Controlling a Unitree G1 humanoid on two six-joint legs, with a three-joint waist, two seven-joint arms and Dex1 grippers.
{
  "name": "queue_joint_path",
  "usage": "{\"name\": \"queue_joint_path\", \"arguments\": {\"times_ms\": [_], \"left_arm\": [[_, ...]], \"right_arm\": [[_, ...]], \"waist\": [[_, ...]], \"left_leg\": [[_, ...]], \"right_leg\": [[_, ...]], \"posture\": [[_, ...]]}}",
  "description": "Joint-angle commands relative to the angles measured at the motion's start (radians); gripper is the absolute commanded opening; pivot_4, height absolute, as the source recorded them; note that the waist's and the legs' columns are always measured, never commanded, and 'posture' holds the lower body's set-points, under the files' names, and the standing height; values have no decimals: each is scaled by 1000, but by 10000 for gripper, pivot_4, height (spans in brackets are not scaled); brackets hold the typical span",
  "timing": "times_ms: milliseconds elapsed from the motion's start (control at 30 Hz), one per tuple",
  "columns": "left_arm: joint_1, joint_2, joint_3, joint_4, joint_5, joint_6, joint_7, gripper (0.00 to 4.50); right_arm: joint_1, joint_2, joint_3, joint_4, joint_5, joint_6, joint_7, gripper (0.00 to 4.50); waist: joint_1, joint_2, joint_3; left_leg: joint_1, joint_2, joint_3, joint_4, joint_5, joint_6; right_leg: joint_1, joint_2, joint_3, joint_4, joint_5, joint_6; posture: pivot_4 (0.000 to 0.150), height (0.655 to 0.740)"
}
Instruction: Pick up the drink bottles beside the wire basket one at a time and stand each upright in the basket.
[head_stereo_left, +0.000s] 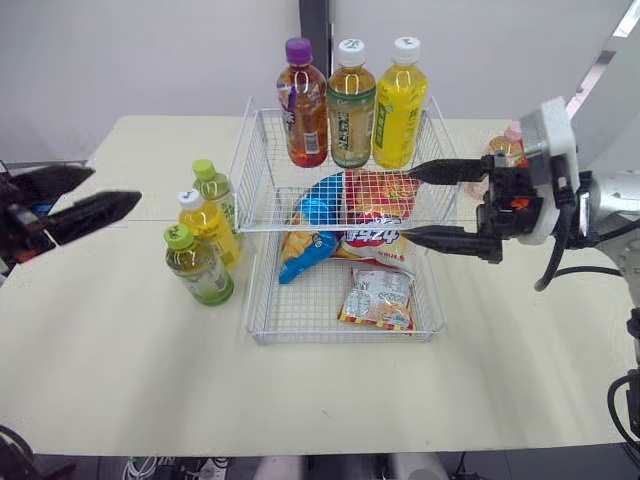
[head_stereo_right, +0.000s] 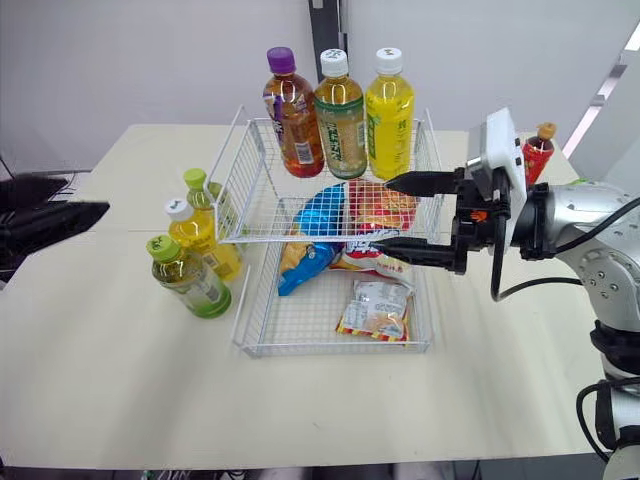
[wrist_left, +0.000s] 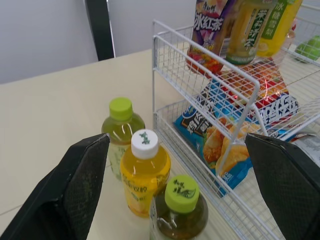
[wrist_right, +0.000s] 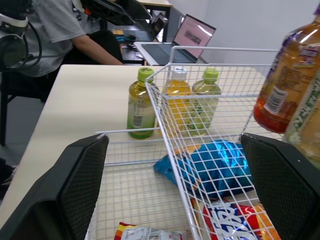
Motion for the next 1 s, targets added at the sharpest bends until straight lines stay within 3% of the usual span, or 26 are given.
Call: {"name": "queue_joint_path", "arguments": {"times_ms": [33,267,600,833,1000], "left_arm": [[109,-62,88,-98,-33,-21,26,44829],[229,-177,86,-190,-75,-79,128,44829],[209,-355,8,-314,-165,-121,390,44829],[101,-419,-204,-314,-59,-194,650,44829],[74,-434,-316,-294,-3,-229,739,44829]], "right_arm": [[-37,1,5,-11,-3,-18,56,45000],[-59,30,42,-25,7,-17,124,45000],[-55,45,46,-38,-7,-12,116,45000],[-59,59,46,-37,-22,-10,108,45000],[-59,59,41,-38,-25,-3,102,45000]], "waist": [[-1,0,0],[15,0,0],[18,0,0],[20,1,-1],[19,1,-1]], "left_leg": [[0,0,1,0,0,0],[1,5,1,0,0,0],[1,11,2,0,0,-1],[1,13,3,0,0,-1],[1,13,3,0,0,-1]], "right_leg": [[0,0,1,0,0,0],[1,2,0,-2,2,-3],[1,7,-1,-5,6,-9],[2,15,0,-7,8,-9],[2,17,1,-9,9,-8]], "posture": [[1500,7400],[1500,7400],[1500,7400],[1500,7400],[1500,7400]]}}
